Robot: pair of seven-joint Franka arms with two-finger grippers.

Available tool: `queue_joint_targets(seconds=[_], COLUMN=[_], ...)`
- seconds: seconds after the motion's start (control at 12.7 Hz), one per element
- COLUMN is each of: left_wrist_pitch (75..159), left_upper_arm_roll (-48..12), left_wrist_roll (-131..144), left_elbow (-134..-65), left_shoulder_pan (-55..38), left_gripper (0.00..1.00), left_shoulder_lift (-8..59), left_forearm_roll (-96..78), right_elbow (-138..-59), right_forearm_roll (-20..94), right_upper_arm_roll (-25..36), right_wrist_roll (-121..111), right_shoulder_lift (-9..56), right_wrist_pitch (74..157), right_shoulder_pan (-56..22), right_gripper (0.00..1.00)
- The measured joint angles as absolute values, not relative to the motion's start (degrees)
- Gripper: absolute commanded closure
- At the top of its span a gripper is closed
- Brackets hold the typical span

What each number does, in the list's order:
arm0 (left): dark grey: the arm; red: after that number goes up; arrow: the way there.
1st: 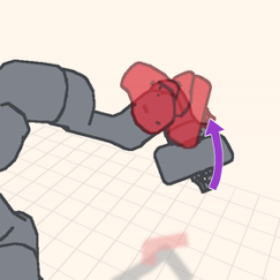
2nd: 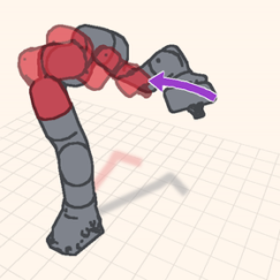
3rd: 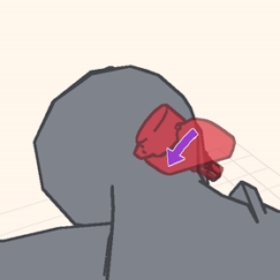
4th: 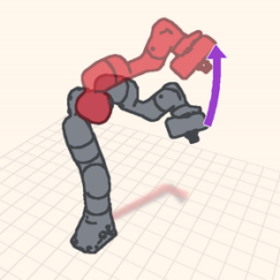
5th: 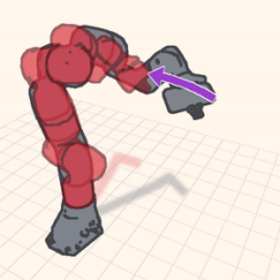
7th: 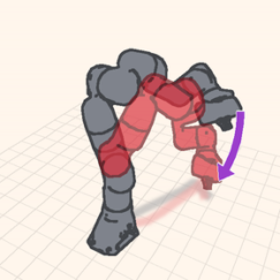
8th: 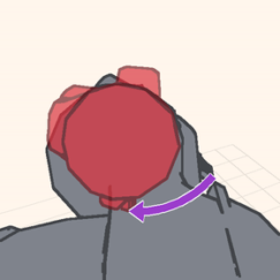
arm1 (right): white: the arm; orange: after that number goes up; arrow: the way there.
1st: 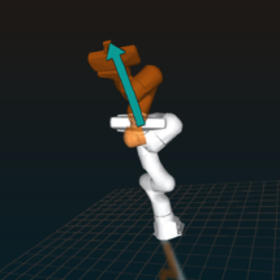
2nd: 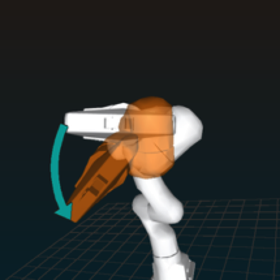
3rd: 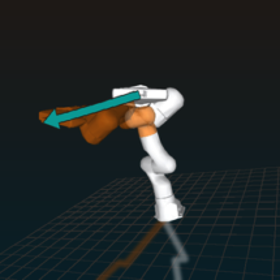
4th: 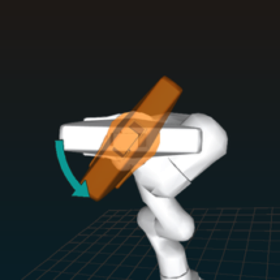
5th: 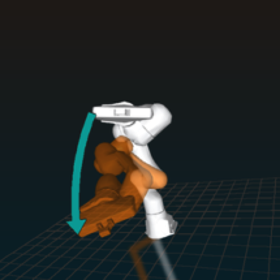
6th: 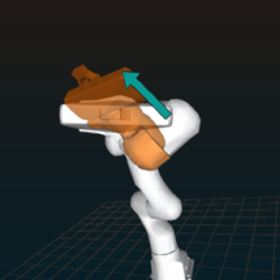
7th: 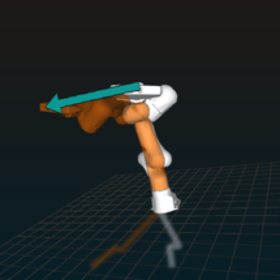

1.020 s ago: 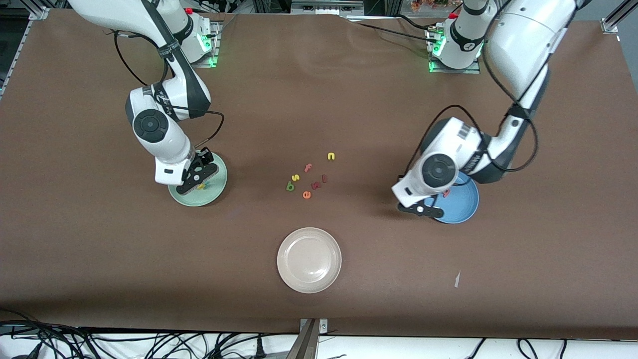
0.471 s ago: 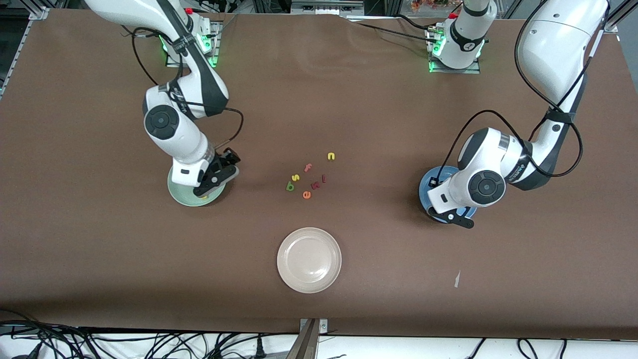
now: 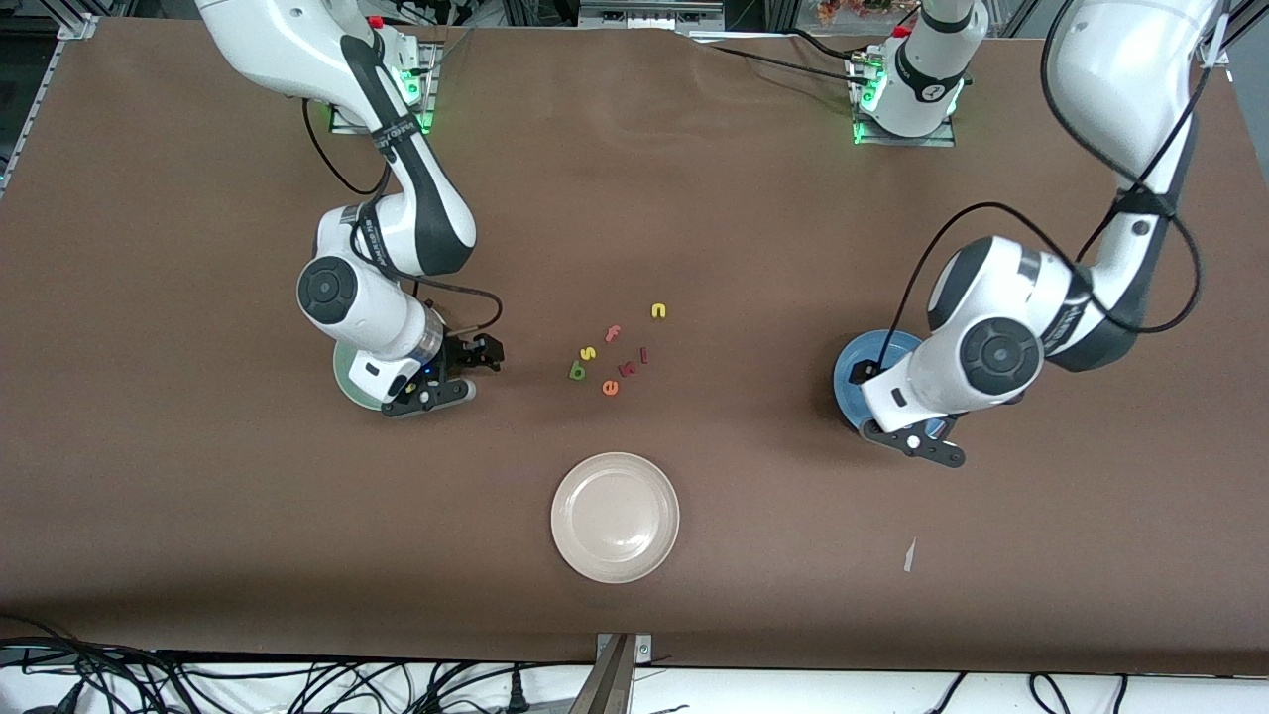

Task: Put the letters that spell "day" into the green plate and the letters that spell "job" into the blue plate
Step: 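Release the r on the blue plate while the right gripper reaches the q, then grasp the green q with the right gripper while the left gripper withdraws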

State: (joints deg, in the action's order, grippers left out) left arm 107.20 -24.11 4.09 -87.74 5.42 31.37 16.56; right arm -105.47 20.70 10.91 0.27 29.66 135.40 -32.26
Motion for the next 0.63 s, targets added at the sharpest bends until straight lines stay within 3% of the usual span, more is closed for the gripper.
queue_joint_targets(seconds=[0.31,0.63], left_wrist_pitch=[97.4,88.7], left_upper_arm_roll=[-25.6,-24.2], left_wrist_roll=[4.1,4.1], left_elbow=[-83.1,-74.9], left_shoulder_pan=[5.2,6.0], left_gripper=[0.00,0.00], left_shoulder_lift=[22.1,19.2], left_forearm_roll=[15.5,11.2], right_elbow=[-101.8,-96.8], right_forearm_roll=[20.8,20.7], right_upper_arm_roll=[16.5,20.1], right_wrist_roll=[20.1,33.8], right_shoulder_lift=[32.5,36.5], right_wrist_pitch=[133.6,131.3], right_shoulder_pan=[-42.2,-48.9], right_gripper=[0.00,0.00])
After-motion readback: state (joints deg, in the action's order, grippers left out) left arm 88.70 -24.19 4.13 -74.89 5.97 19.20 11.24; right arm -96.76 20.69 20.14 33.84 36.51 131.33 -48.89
